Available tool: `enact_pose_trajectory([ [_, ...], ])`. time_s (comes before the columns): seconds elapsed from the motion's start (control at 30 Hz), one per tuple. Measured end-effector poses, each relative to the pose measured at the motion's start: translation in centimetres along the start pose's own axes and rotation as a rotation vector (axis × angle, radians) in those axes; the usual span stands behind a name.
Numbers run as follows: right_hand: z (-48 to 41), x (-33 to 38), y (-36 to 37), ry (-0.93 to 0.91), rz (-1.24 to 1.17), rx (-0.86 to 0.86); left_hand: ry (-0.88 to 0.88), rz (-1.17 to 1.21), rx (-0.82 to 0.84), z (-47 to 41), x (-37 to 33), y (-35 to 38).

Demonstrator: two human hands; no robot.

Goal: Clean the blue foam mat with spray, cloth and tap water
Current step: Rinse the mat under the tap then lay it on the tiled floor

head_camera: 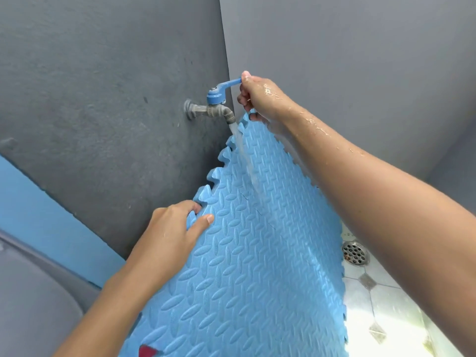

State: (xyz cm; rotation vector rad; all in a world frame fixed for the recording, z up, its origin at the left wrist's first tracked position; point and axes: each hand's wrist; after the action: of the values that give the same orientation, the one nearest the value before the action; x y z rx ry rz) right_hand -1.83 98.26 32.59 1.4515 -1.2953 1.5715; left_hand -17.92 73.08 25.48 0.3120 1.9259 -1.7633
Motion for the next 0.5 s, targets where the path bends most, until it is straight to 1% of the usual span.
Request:
enact_pose_trajectory([
  [0.1,-1.7,0.3,1.0,0.057,-0.040,0.123,0.006,0.005,0.023,-0.1,0.2,0.3],
  [0.17,-2.8,0.2,1.1,0.090,-0.143,0.236,0.021,0.021,0.023,-0.4,-0.1,0.2],
  [0.23,-2.7,-0.1,0.8,0.139,-0.170,0.279,0.028,0.072,0.041,-0.5,-0.6,0.0],
  [0.3,-1.9,1.1,0.4,0.185,-0.052,0.269,0.023,0.113,0.072,-0.3,-1.3,-0.6],
  [0.4,-0.1,3.7,-1.4,0.168,0.322,0.214,0.053,0.129,0.123,0.5,-3.2,-2.4],
  [0.43,0.7,4.5,-2.3,0.161,0.436,0.221,0.059,0.150,0.138,0.9,-4.0,-3.4],
  [0.5,3.1,6.4,-4.7,0.175,0.648,0.307,0.076,0.173,0.175,1.6,-5.6,-5.6],
])
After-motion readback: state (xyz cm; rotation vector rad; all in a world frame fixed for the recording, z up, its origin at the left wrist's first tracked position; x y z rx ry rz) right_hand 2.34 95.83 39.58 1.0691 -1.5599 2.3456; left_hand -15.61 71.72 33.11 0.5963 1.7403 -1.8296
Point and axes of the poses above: each hand's wrist, its own z-axis away from the middle knuckle, its own y-axis out of the palm, x = y × z, and after that the axes turned 1 degree about x, right-handed
